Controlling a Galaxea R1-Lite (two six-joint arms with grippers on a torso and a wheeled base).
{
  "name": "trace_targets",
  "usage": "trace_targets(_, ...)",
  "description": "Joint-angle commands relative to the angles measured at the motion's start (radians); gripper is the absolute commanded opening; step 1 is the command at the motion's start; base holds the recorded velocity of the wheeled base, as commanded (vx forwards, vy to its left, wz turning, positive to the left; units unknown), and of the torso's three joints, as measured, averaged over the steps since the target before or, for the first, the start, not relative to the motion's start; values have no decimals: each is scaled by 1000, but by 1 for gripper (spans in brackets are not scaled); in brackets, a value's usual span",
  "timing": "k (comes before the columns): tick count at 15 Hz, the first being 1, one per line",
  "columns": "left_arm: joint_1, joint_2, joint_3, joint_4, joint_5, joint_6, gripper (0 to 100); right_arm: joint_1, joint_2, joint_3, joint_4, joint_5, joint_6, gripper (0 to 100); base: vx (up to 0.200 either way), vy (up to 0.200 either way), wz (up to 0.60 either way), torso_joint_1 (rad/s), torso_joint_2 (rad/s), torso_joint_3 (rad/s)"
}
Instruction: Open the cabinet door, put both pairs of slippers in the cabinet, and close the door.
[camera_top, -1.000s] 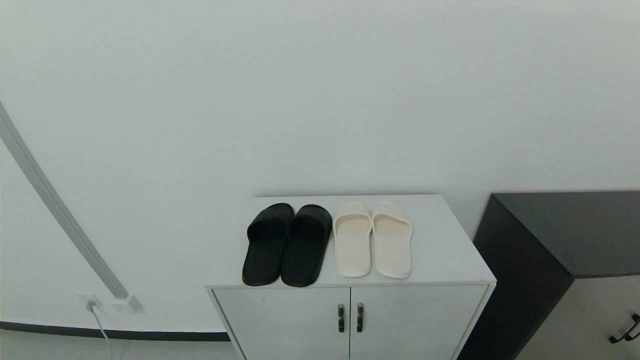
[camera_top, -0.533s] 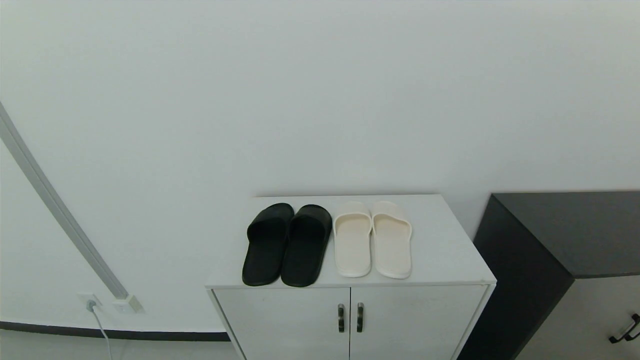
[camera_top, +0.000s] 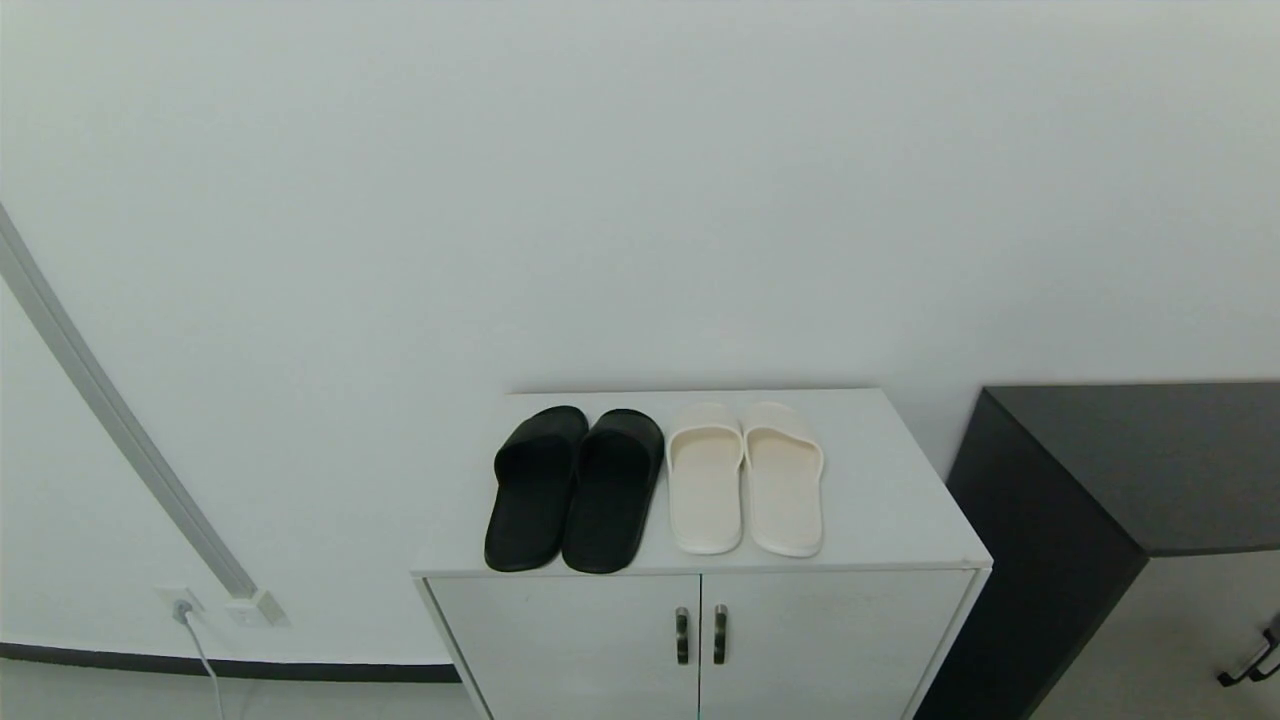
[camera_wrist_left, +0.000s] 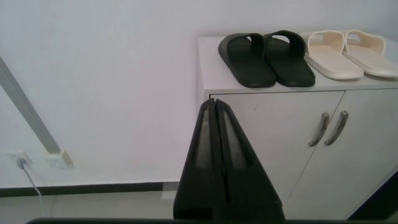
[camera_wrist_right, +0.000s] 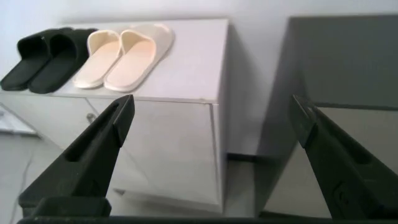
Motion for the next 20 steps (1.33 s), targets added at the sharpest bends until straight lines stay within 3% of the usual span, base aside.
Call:
trace_targets(1, 0, 1, 0, 0, 2, -1, 0, 258, 444, -16, -270, -132, 77, 100, 0, 0, 0, 0, 0, 0)
trace_targets(4, 0, 1, 0, 0, 2, -2, 0, 473, 656, -112, -398, -330, 170, 100, 0, 0, 0, 0, 0, 0)
trace_targets(11, 0, 1, 0, 0, 2, -2, 0, 677, 992, -409, -398, -575, 233, 100, 0, 0, 0, 0, 0, 0)
trace_targets(15, 0, 1, 0, 0, 0, -2, 0, 677, 1205, -609, -398, -684, 251, 100, 0, 0, 0, 0, 0, 0)
trace_targets(20, 0, 1, 0, 0, 2, -2, 0, 620, 1411, -819, -396, -721, 250, 100, 0, 0, 0, 0, 0, 0)
